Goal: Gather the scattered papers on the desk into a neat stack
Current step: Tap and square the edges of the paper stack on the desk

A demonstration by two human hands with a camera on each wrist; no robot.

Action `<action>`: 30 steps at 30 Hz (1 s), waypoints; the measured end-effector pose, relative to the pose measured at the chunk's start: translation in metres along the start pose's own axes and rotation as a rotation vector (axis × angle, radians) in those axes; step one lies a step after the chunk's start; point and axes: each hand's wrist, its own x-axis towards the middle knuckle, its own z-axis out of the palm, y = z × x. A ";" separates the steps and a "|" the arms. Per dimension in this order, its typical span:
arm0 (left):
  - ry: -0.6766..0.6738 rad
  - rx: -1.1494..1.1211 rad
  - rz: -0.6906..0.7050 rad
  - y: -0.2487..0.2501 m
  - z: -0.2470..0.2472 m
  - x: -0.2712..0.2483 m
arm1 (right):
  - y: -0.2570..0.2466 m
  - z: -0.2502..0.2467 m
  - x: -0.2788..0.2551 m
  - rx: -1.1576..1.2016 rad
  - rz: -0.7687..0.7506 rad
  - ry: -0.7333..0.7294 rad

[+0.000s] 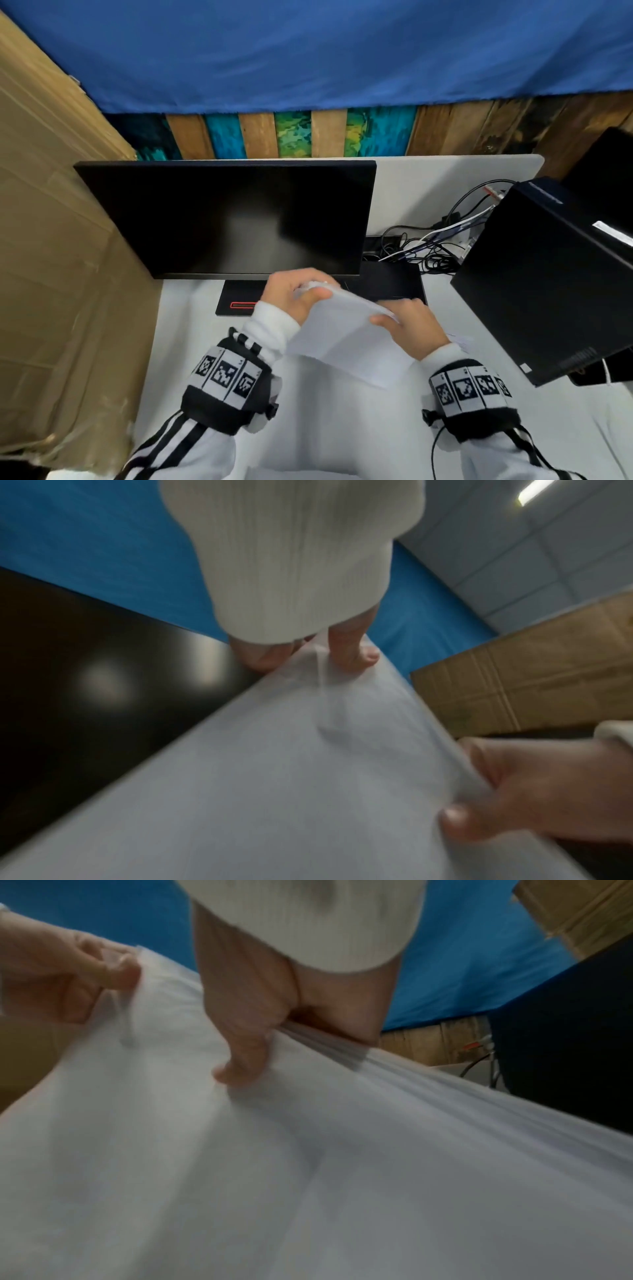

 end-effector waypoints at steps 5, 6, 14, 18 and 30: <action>0.103 0.126 -0.033 -0.002 -0.041 0.010 | -0.001 -0.018 -0.003 0.568 0.036 0.174; 0.177 0.114 -0.066 -0.002 -0.048 0.009 | -0.001 -0.022 -0.004 0.669 0.045 0.177; 0.154 -0.449 0.167 0.012 -0.053 0.011 | -0.014 -0.045 -0.009 1.048 -0.061 0.327; 0.014 -0.161 -0.001 -0.009 -0.027 0.007 | -0.010 -0.030 -0.013 1.020 0.004 0.197; 0.163 -0.322 -0.007 0.000 0.001 -0.015 | -0.020 -0.030 -0.013 0.923 -0.082 0.303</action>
